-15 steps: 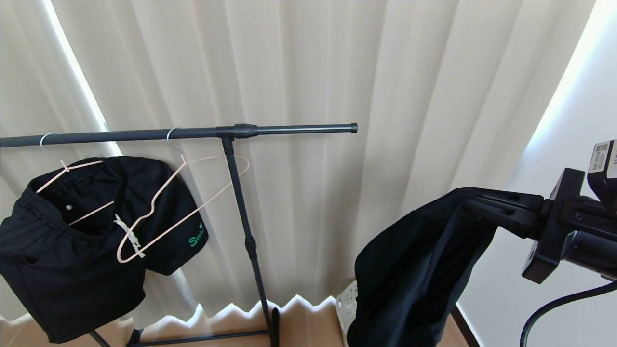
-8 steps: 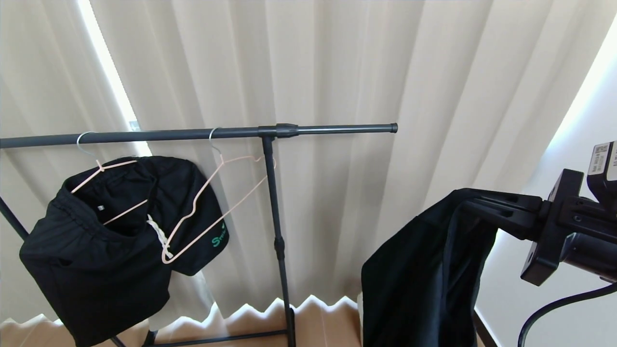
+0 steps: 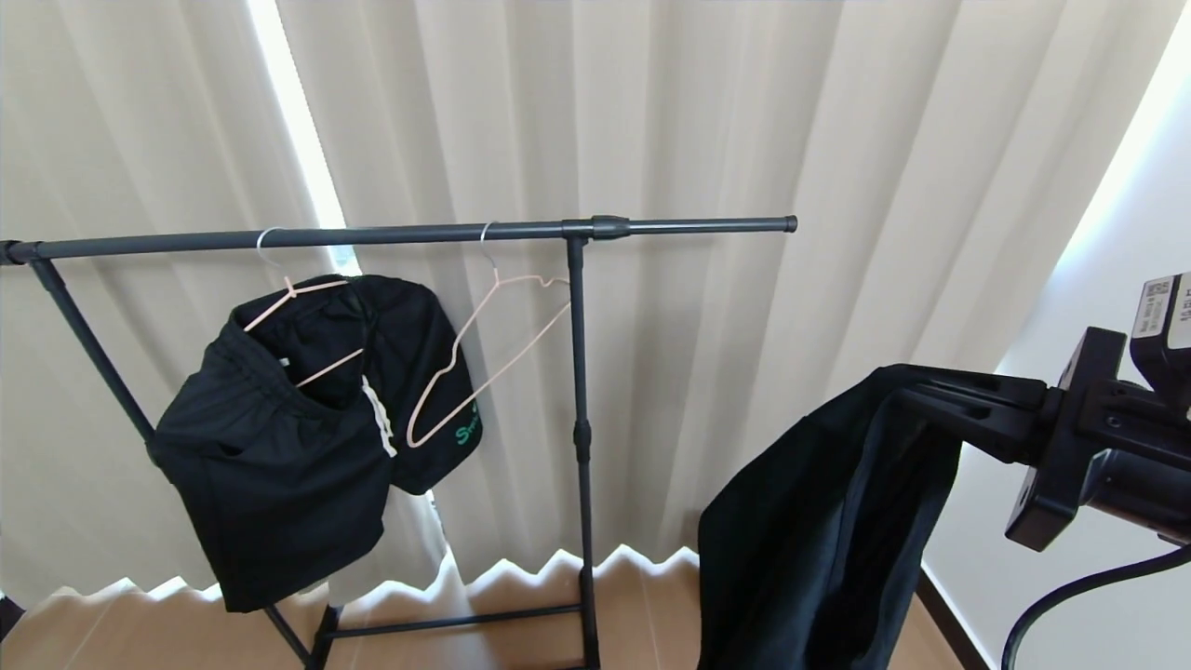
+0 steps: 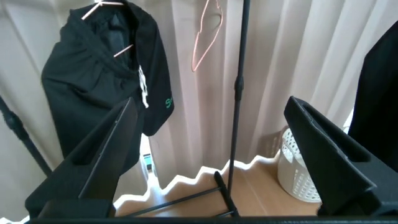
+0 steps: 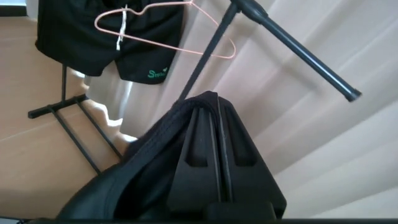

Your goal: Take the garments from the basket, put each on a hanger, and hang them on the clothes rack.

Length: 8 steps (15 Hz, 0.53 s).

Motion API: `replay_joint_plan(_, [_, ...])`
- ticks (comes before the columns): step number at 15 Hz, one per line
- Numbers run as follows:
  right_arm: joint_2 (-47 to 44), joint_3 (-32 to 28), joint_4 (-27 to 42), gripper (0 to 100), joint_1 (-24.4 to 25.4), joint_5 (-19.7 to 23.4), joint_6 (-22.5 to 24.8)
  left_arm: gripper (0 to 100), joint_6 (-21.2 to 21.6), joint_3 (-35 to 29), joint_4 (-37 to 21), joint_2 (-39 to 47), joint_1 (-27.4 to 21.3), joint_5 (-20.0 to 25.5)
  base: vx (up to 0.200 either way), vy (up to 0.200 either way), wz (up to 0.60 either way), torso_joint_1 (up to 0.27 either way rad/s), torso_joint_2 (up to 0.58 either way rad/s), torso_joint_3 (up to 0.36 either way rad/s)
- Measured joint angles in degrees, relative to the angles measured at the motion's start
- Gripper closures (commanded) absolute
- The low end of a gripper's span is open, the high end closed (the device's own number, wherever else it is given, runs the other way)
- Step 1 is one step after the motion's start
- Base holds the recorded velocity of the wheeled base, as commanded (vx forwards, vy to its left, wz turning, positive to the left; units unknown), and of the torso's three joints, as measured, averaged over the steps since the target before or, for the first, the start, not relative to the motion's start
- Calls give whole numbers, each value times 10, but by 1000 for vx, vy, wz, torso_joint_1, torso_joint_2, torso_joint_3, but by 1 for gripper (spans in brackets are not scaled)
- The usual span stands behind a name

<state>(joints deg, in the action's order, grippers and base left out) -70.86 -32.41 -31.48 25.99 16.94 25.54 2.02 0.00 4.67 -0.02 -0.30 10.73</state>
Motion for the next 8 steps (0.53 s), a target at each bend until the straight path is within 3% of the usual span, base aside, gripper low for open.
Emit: replay_joint_plan(8, [-1, 1, 1, 100, 0, 0, 0, 0, 0, 0, 0, 0, 0, 0, 0, 200, 0, 2, 3, 5])
